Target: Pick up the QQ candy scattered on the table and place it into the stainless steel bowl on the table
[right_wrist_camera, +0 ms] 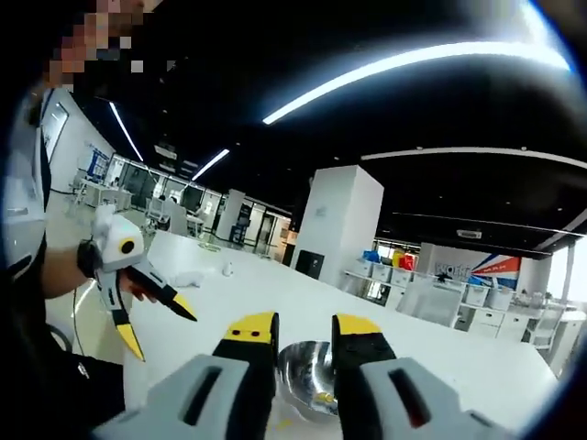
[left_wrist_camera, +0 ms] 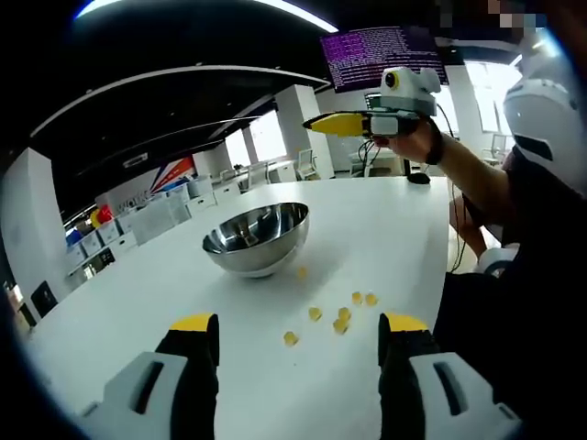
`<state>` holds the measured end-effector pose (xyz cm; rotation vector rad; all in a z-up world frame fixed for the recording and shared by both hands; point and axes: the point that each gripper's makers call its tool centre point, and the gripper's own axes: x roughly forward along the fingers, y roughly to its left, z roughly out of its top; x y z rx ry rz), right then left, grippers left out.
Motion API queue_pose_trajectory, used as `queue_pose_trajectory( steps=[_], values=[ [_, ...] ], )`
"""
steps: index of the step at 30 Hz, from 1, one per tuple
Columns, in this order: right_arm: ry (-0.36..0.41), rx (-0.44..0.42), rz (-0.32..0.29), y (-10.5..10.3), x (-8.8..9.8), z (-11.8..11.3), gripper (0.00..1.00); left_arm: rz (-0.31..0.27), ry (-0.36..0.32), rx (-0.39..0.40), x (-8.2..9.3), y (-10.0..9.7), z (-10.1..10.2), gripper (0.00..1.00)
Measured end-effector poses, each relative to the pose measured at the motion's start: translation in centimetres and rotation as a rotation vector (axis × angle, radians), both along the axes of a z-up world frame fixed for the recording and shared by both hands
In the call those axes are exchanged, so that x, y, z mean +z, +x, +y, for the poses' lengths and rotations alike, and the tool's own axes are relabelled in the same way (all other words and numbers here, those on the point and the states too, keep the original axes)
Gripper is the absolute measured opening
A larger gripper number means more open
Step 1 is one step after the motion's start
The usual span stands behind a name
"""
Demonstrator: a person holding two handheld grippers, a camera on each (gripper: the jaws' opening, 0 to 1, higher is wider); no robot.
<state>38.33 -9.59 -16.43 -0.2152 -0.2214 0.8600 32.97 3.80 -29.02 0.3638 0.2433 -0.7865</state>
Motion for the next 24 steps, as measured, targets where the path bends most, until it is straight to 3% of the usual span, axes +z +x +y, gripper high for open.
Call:
queue_pose_trajectory(
  steps=[5,10,16,24],
  values=[
    [-0.021,0.011,0.052,-0.6,-2.5,0.3,0.20,-0.002,-0.001,-0.004,0.0,0.0,-0.2,0.70],
    [-0.076,-0.006,0.198,0.7,-8.7,0.7,0.20,0.000,-0.003,-0.007,-0.1,-0.1,-0.3,0.70],
    [-0.116,-0.009,0.323,1.9,-14.1,1.4,0.18,-0.001,-0.001,-0.004,-0.1,-0.2,-0.1,0.70],
    [-0.151,-0.021,0.398,4.2,-17.5,2.4,0.18,0.006,-0.001,0.000,-0.3,-0.1,0.0,0.70]
  ],
)
